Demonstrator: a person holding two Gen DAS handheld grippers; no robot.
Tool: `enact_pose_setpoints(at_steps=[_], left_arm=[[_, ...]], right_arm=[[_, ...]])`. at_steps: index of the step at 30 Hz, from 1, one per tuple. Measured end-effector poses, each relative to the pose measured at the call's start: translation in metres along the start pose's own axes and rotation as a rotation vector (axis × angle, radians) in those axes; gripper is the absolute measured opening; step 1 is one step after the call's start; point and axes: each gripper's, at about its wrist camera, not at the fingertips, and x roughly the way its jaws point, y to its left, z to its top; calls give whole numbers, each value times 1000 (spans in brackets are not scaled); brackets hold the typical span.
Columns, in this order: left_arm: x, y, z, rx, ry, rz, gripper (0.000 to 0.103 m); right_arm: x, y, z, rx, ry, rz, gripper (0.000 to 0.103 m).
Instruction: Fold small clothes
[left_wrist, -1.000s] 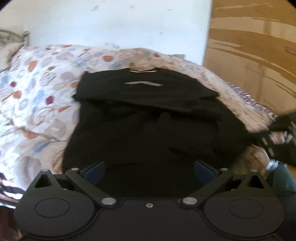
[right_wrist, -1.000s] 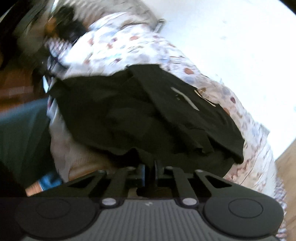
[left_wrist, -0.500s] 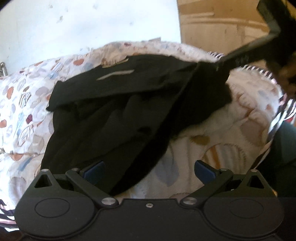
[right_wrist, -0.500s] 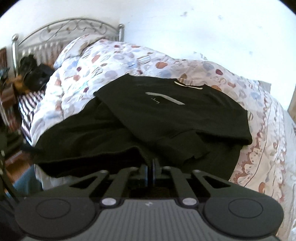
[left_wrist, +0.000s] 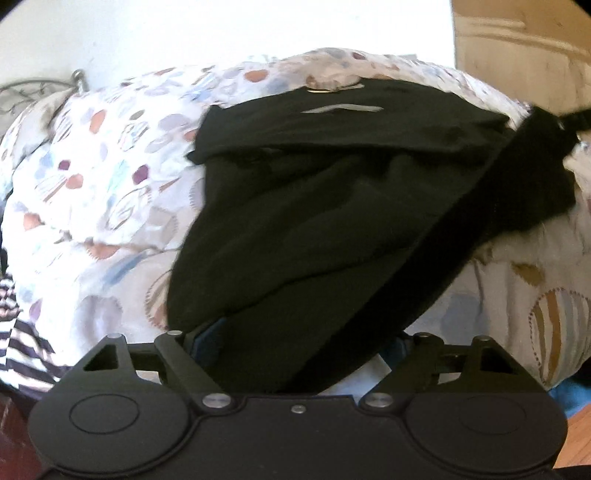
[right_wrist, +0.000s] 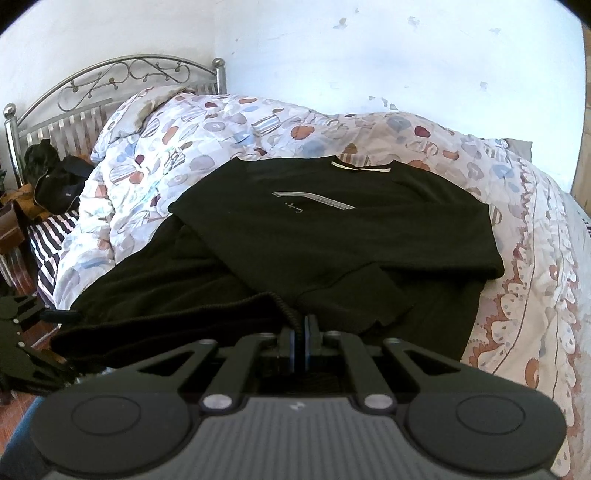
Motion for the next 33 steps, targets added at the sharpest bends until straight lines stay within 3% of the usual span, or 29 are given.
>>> enact_pose_setpoints(at_steps=[4,7,11,16,26,29,33], left_arm=[[-6,6,-5,-6,-12,9,86],[-14,5,-7,-4,-30,9,77],[-23,2,-9,-4,-63,-58,41],[-25,5,-3,-4,-87,-97,20],[-28,13,10,-9,-50,-134,20],[-30,14,9,-9,-34,-132,20],[-29,15,13,-19,-26,-129,20]], right_arm=[[-3,-2,-2,21,-5,1,5],[-8,1,-4,16,-10,-3,5],[-19,6,-11,-12,-13,2,5],[-34,15,-24,-75,-5,-4,5],[-41,33,-61,-203,63,-23,6],[-37,37,-72,-250,91,-18,16],[-29,49,-89,-328,128,-19,40]])
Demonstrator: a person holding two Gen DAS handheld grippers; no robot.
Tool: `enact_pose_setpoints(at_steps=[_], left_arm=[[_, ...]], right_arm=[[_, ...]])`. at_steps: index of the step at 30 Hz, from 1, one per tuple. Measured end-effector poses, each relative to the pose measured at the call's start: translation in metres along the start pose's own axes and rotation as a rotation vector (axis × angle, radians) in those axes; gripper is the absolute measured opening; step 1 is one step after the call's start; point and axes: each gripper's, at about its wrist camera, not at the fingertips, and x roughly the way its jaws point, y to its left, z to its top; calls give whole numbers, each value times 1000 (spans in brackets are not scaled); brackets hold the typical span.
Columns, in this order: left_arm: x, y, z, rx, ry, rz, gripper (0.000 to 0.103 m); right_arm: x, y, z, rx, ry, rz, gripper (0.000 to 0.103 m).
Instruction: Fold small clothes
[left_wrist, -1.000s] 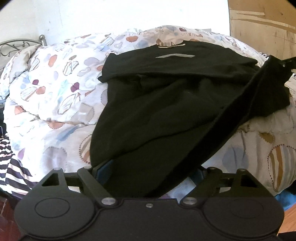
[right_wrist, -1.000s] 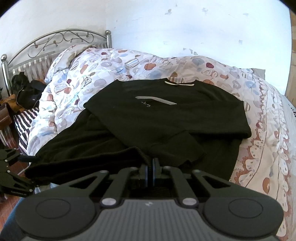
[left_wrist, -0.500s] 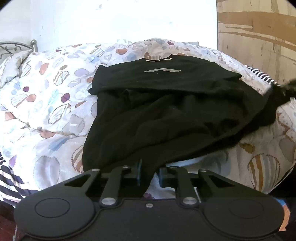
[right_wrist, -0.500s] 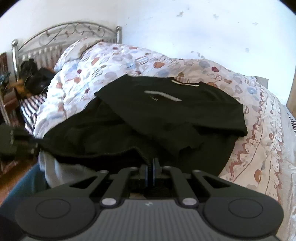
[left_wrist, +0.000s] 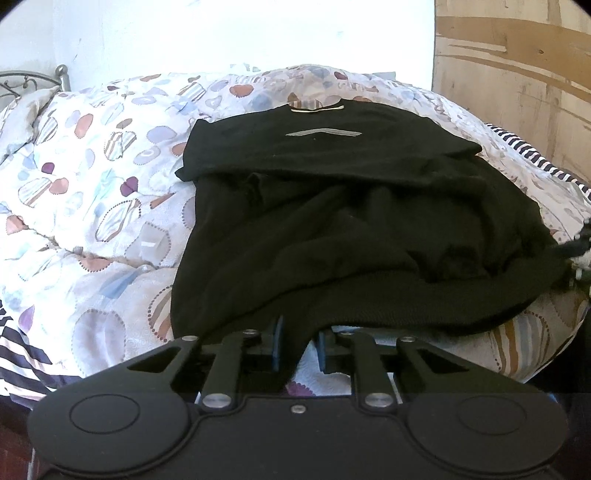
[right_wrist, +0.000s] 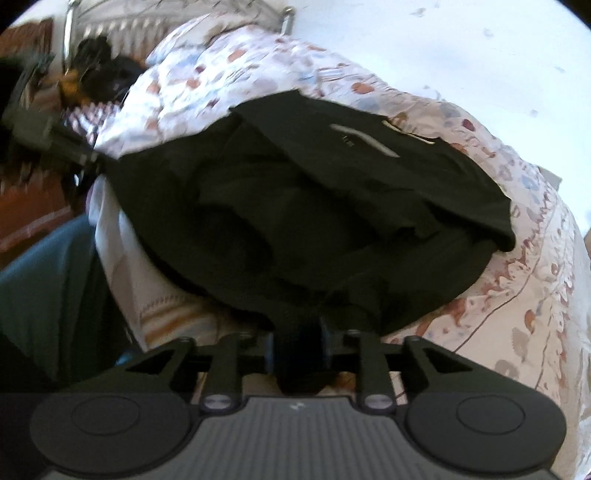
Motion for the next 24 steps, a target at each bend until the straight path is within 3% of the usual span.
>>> enact_pose_setpoints(at_steps=[3,4,6,8,12,16,19,24], left_arm=[[-2,-2,4,1,-3,7,20],[-3,-1,5,0,-4,8,20],[-6,-1,7,1,-15,11,20],[-9,-1,7,4,-21,14,20],[-11,1,5,11,-20,21,19],[-10,1,4,10,-27,36,20],[-7,1,1,6,-18,48,25],[2,0,-7,-8,11,73,32]], right_arm=[[3,15,-5,-77,-9,-34,44],[2,27,-9,-156,-17,-85,35],[1,31,-11,-186,-25,-111,16],[-4,30,-10,-188,-43,-116,8],[-32,15,8,-93,-153,-148,6],[-43,-1,28,-24,-205,-147,6],[-51,-24,51,51,-259,-138,6],[-49,-35,70,54,-295,-151,5]])
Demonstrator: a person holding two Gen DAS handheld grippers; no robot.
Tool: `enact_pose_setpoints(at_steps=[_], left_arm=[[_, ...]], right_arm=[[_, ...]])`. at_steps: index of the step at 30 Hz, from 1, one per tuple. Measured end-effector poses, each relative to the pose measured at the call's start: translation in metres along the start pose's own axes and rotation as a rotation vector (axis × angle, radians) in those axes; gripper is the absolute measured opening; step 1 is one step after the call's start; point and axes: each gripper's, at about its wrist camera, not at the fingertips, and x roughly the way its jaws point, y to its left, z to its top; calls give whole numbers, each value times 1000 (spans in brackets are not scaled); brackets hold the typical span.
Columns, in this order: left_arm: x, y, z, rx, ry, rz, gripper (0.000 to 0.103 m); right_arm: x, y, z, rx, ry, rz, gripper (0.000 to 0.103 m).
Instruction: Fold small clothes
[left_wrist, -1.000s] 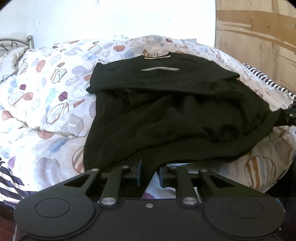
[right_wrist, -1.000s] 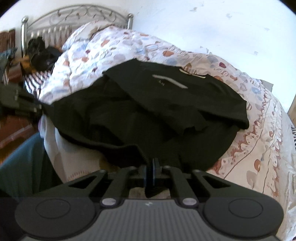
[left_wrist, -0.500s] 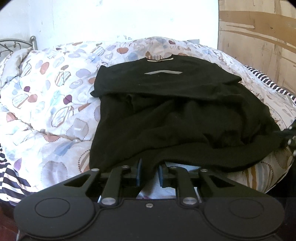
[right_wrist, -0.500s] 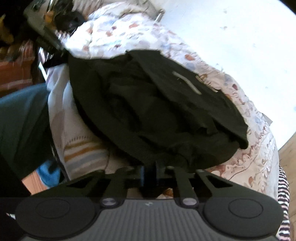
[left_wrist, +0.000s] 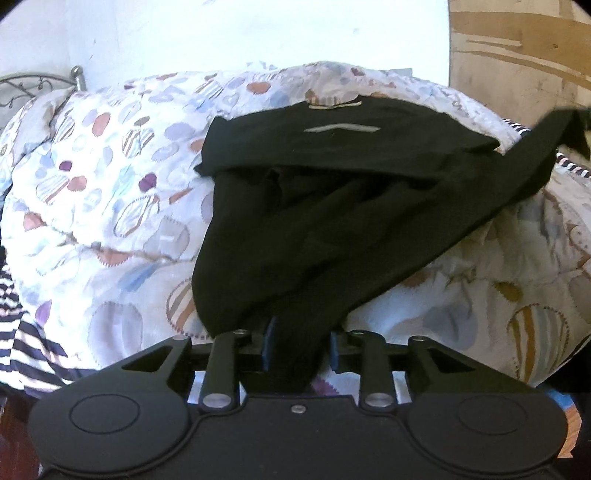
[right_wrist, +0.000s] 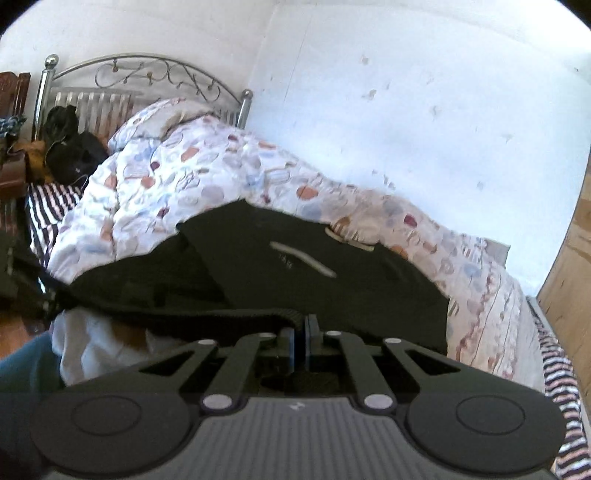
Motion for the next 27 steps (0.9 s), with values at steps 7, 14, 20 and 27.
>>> enact_pose_setpoints(at_steps=[7,14,20,27], left_arm=[[0,2,-5,-16,-11,13,12],[-32,9,6,-45,-200,97,3],[-71,-4,22,-16,-356,101,3],[-119,-29,30,5,-441,59,3]], right_arm=[[5,0,13,-1,-26,-4,5],[-21,10,-19,50,-5,-17,5],[-61,20,-36,98,-89,-117,4],[-108,13,-30,138,-206,-222,4]])
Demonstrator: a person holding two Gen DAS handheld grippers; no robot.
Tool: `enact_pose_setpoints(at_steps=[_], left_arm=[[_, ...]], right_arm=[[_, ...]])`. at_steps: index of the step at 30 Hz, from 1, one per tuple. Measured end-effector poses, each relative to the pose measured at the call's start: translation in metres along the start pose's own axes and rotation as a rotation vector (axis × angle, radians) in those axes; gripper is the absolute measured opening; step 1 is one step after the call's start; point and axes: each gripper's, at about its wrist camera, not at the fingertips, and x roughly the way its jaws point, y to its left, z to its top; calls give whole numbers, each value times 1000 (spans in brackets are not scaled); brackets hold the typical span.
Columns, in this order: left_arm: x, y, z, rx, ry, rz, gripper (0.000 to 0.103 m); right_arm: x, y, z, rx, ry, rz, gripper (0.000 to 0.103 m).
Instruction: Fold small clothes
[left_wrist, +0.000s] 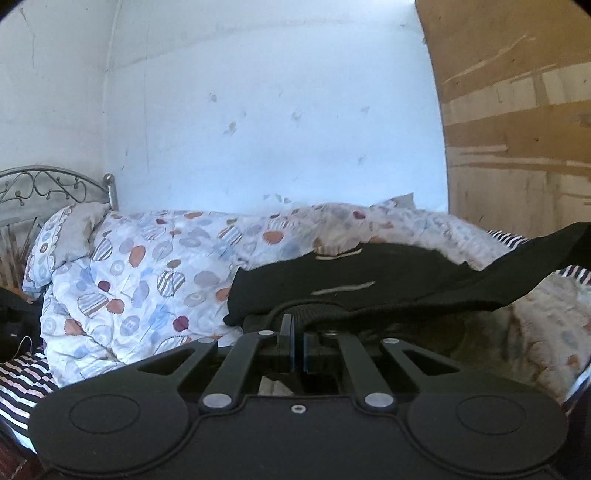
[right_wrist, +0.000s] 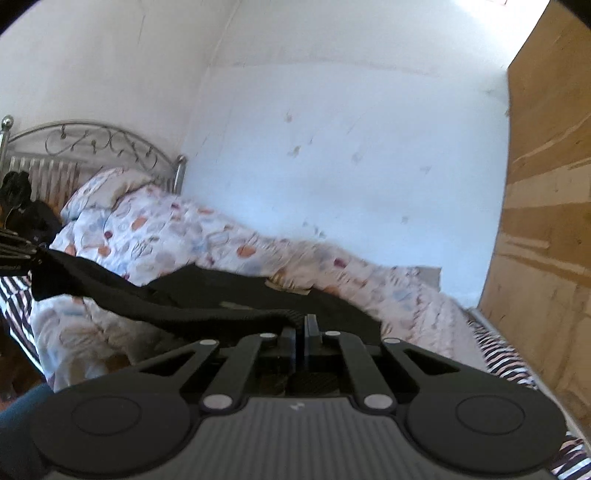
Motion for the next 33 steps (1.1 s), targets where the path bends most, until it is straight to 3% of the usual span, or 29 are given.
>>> enact_pose_setpoints(at_steps=[5,9,14,17,21,25,26,31,33], left_arm=[[-47,-5,11,7,-23,-11,3],[-81,-6,16,7,4,-34,3],[-77,-6,20,-4,15,-47,3],[-62,-6,33,-3,2,-51,3],[-27,-9,56,55,-34,-42,3],[36,-2,81,55,-47,-63,3],[54,0,87,54,-39,-67,3],[156,15,116,26,60,-92,3],[195,18,122,6,104,-100,3]], right_arm=[[-57,-1,13,25,-28,-6,4],[-86,0,19,41,5,21,4],[-81,-3,19,43,28,28,4],[-55,-12,27,20,1,21,4],[-8,-28,32,-11,-25,4,4],[56,-50,43,-14,-8,17,4],[56,-50,43,-14,-8,17,4],[167,-74,52,-69,61,25,4],[189,-77,52,-81,84,25,4]])
